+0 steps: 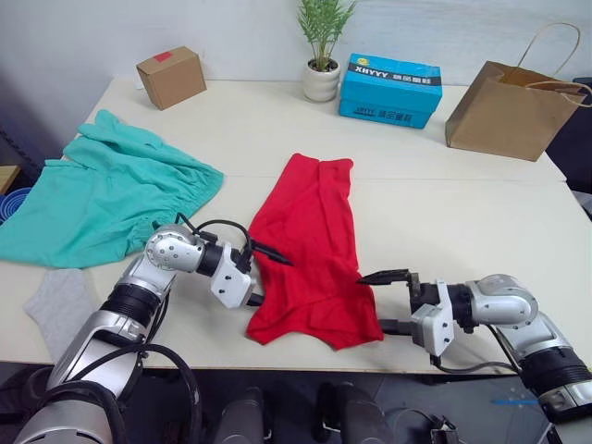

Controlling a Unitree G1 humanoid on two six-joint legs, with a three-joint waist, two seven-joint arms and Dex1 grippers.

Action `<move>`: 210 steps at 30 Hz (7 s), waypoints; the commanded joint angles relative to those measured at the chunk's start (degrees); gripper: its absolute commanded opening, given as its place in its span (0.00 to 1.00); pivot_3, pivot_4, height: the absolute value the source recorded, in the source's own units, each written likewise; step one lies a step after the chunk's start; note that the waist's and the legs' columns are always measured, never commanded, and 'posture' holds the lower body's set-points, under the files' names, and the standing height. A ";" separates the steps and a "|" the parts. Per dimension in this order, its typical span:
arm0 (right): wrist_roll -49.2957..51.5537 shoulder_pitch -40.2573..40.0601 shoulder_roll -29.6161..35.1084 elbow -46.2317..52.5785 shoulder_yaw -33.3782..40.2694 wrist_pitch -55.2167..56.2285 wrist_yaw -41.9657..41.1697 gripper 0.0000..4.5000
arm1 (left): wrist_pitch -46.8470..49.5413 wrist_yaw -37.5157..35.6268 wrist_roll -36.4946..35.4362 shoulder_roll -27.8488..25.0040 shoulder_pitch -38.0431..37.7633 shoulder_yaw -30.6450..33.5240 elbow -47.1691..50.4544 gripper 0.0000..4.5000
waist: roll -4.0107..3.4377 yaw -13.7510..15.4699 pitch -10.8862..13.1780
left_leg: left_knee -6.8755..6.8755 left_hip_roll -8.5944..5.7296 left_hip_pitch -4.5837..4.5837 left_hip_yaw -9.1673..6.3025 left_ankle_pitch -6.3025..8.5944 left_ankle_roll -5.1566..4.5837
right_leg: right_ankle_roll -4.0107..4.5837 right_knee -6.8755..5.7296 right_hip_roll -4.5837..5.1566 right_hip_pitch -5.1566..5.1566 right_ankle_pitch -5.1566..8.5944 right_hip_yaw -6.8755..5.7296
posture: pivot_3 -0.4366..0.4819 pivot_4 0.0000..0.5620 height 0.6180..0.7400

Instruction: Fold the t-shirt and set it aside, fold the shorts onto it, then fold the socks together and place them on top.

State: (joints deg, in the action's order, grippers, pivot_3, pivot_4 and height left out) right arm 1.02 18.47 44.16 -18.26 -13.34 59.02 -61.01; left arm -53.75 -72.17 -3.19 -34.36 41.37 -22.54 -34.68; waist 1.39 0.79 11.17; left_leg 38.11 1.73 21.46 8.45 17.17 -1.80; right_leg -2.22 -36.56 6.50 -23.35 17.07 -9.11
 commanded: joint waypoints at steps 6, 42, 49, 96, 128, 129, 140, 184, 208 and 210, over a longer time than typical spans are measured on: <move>1.00 -0.42 -0.09 1.05 -3.35 -0.34 1.10 0.64 | 2.02 -6.28 -0.73 1.43 -2.73 -3.77 0.38 0.65 | -0.02 -0.06 -0.01 | 0.01 0.00 -0.03 -0.01 0.01 -0.01 | 0.00 0.00 0.00 0.04 0.00 0.00 | 0.48 0.27 1.00; 32.27 -28.34 21.11 44.75 13.80 -56.39 -11.71 0.00 | 36.06 0.17 -16.15 -14.16 -38.32 15.80 45.62 0.00 | -0.32 0.77 0.14 | -0.07 0.07 -0.02 -0.19 0.46 -0.20 | 0.02 0.34 0.06 0.14 0.05 -0.05 | 0.48 0.27 1.00; 43.52 -19.93 19.89 44.48 17.30 -73.87 -7.43 0.00 | 58.13 -0.30 -26.99 -19.61 -36.39 18.22 49.60 0.00 | -0.52 0.40 0.27 | -0.12 0.11 -0.03 -0.21 0.58 -0.31 | 0.04 0.37 0.05 0.13 0.05 -0.04 | 0.48 0.27 1.00; 17.19 30.79 -20.12 -15.37 24.08 -63.10 23.02 0.79 | 63.29 40.74 -13.18 11.58 5.32 32.28 1.88 0.93 | -0.48 -2.42 0.33 | 0.14 -0.01 0.85 -0.04 -0.02 -0.03 | -0.12 -0.33 -0.06 -0.67 -0.10 0.00 | 0.48 0.27 1.00; 4.23 2.75 -10.25 15.34 1.21 -55.86 0.66 0.00 | 44.51 14.43 2.37 -1.68 -18.06 11.99 24.77 0.31 | -0.50 -0.97 0.29 | 0.19 -0.05 0.61 -0.07 -0.05 -0.09 | -0.09 -0.34 0.06 -0.50 -0.09 0.00 | 0.48 0.27 1.00; 5.18 1.45 -9.50 17.50 1.66 -56.66 0.11 0.00 | 44.92 13.73 2.00 -2.49 -19.13 12.04 26.42 0.24 | -0.54 -0.99 0.28 | 0.17 -0.03 0.61 -0.08 -0.04 -0.09 | -0.09 -0.34 0.06 -0.49 -0.09 -0.01 | 0.48 0.27 1.00; 13.92 -12.98 -1.64 34.28 5.91 -66.72 -1.61 0.00 | 60.90 14.28 -5.57 -7.84 -33.67 15.96 51.98 0.00 | -0.54 -0.83 0.28 | 0.07 0.01 0.46 -0.16 0.08 -0.11 | -0.09 0.06 0.07 -0.32 -0.09 0.00 | 0.48 0.27 1.00; 9.95 14.89 -19.46 -17.51 12.59 -49.13 14.04 0.01 | 65.73 16.79 -8.10 0.64 -22.45 13.06 30.41 0.02 | -0.67 -1.69 0.03 | -0.05 0.02 -0.21 -0.03 0.10 0.00 | -0.02 -0.06 0.05 0.15 -0.05 0.13 | 0.48 0.27 1.00; 5.66 18.72 -22.82 -21.78 10.37 -45.21 16.11 0.01 | 62.22 28.69 -8.31 10.83 -6.01 19.92 9.49 0.02 | -0.70 -2.37 0.10 | -0.07 -0.02 0.09 -0.02 -0.03 0.03 | 0.01 -0.33 0.04 -0.12 -0.02 0.09 | 0.48 0.27 1.00; 7.49 18.47 -21.89 -21.60 12.42 -45.32 15.34 0.01 | 61.53 29.79 -10.33 12.22 -6.03 22.37 8.97 0.02 | -0.69 -2.34 0.10 | -0.07 -0.02 0.08 -0.02 -0.03 0.03 | 0.00 -0.33 0.04 -0.11 -0.02 0.09 | 0.48 0.27 1.00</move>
State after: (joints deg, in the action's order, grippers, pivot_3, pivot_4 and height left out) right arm 7.21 37.21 21.28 -39.78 -3.19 13.48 -45.50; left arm 9.24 -43.63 -12.10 -22.78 35.01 -2.49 -25.81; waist 0.70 -1.56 11.26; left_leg 38.05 1.71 21.54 8.42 17.14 -1.77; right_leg -2.22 -36.88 6.54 -23.45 17.04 -9.02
